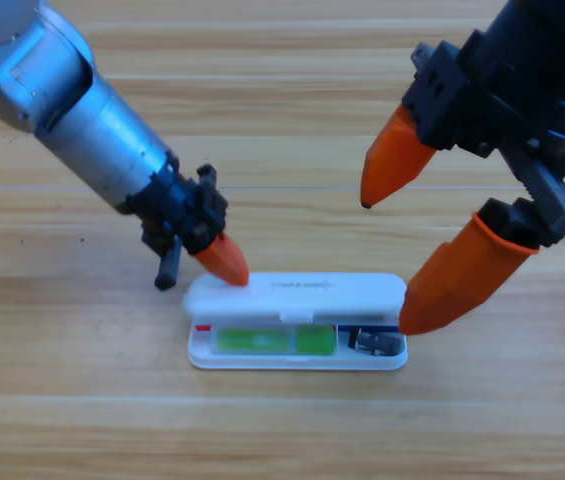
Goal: Clean up eraser and pencils
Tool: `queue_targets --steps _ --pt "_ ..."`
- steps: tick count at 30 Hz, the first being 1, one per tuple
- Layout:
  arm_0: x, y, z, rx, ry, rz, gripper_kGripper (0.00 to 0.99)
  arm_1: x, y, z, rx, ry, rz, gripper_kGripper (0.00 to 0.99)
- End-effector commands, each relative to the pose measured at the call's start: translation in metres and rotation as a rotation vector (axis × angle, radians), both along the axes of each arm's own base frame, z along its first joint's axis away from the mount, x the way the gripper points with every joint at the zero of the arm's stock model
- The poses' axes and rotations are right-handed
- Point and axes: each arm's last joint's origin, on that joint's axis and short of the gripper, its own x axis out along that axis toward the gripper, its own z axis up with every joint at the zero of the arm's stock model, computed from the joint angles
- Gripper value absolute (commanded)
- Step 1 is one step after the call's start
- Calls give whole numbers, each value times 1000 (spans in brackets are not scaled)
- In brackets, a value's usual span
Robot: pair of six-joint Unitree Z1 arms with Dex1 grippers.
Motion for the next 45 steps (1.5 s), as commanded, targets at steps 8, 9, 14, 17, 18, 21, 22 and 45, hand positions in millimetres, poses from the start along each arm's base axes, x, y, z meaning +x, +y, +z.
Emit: queue_targets --steps 8,9,14,17,18,21,22,45 --pt "-31 -11 -32 52 14 -96 0 0 17 -10 9 21 21 982" --pt "-31 -11 -34 56 17 -96 0 0 16 -9 10 20 21 982" --pt "-31 -11 -42 63 14 -97 0 0 17 -10 9 22 20 982" --pt "-32 -13 -46 70 12 -101 0 0 17 -10 10 23 20 982" --pt "-32 -14 -47 74 12 -103 0 0 17 -10 11 22 20 982" --pt "-34 -18 -51 82 13 -111 0 1 17 -10 10 23 20 982" --pt "-34 -18 -51 82 14 -111 0 0 17 -10 9 22 20 982" --pt "-52 -29 -4 93 5 -118 0 -2 12 -4 22 12 15 982"
